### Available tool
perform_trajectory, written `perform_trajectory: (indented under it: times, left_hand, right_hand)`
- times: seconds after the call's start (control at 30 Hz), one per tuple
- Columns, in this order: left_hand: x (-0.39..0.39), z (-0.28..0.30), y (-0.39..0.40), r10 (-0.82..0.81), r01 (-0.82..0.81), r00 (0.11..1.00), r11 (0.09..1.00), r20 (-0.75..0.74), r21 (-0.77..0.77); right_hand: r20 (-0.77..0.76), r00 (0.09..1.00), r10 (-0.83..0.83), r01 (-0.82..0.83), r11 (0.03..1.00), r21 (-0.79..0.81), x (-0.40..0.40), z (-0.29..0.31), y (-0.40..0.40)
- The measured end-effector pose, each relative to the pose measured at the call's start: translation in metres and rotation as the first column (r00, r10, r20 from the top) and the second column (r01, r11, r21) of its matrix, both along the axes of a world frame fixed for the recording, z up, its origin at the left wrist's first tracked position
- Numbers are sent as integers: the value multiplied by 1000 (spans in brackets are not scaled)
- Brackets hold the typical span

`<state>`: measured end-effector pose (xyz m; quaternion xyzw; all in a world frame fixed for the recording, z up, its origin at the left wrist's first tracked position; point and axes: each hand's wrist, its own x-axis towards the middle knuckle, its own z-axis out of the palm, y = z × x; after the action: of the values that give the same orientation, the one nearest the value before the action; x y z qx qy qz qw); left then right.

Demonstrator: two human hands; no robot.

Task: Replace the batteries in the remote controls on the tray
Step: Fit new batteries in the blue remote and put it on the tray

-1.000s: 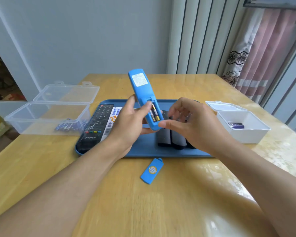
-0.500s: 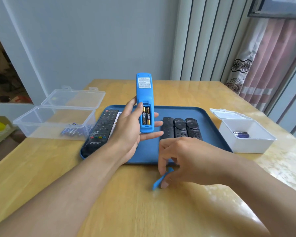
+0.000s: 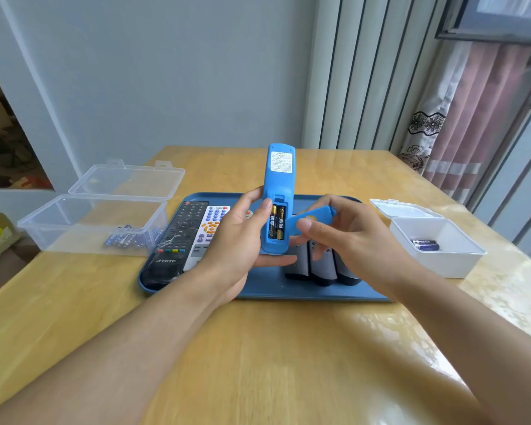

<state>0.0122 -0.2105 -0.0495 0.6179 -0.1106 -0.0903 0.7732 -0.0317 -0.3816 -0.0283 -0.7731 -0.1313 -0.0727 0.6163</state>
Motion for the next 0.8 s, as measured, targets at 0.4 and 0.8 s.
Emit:
perform_trajectory:
  times: [0.4,0.8]
  left_hand:
    - [-7,-1,-4,-141,139,988,990,-59,-32]
    - [-8,-2,-4,-163,158,984,985,-75,-68]
  right_hand:
    - [132,987,-90,106,988,-115,2,-5,1]
    - [206,977,-45,77,986,-149,12,-13,-6]
